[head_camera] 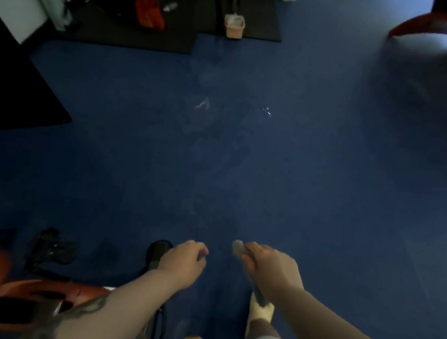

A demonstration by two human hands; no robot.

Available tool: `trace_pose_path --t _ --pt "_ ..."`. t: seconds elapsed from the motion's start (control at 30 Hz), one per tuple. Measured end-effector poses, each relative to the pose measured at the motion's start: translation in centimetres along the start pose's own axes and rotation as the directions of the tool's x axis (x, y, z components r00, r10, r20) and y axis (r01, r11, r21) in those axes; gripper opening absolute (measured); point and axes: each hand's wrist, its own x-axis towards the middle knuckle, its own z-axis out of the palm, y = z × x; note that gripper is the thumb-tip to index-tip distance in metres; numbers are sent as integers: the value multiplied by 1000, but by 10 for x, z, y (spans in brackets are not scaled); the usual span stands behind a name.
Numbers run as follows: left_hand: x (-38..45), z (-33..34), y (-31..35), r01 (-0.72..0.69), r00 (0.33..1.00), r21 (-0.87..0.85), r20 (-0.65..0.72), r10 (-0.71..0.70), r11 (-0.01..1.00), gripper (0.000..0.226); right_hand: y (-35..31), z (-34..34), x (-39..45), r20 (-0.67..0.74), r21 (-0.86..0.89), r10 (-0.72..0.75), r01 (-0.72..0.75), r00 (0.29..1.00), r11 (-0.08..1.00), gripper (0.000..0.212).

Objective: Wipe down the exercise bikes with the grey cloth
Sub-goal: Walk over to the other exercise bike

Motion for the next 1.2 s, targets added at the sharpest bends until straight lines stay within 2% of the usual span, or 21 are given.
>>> trace_pose_path --t 0.13,0.3,0.37,0.43,0.57,0.67,0.8,1.0,1.13,1.2 --pt "57 -22 10 103 992 -48 -73 -106 994 30 24 -26 84 88 -52 -130 135 988 989 25" --pt "105 -56 22 240 942 -183 -191 -274 953 32 34 -70 187 179 -128 -280 305 943 944 23" --pt "118 -69 24 266 920 -253 -221 -323 930 32 24 -83 223 234 -185 -310 356 921 916 37" --pt "125 -81 22 303 881 -344 -254 -399 889 30 6 -90 256 272 -226 -363 426 891 876 41" --pt "133 -104 -12 408 790 -459 -256 -557 789 30 -53 -85 311 299 -165 -570 630 765 759 25" --pt "140 -127 -52 465 728 -522 -233 -644 715 30 -107 -79 349 315 -154 -661 724 681 673 30" --pt "149 -172 -94 475 654 -604 -245 -716 640 31 -177 -84 395 359 -153 -708 787 608 598 30" --pt "166 -238 -139 465 542 -668 -303 -784 580 34 -265 -93 454 386 -134 -773 860 503 493 30" --pt "181 -272 -174 481 470 -720 -270 -840 500 33 -322 -87 499 482 -147 -799 932 359 330 32" --pt "188 -288 -198 491 405 -752 -250 -879 440 32 -358 -84 528 511 -150 -803 952 307 268 32"
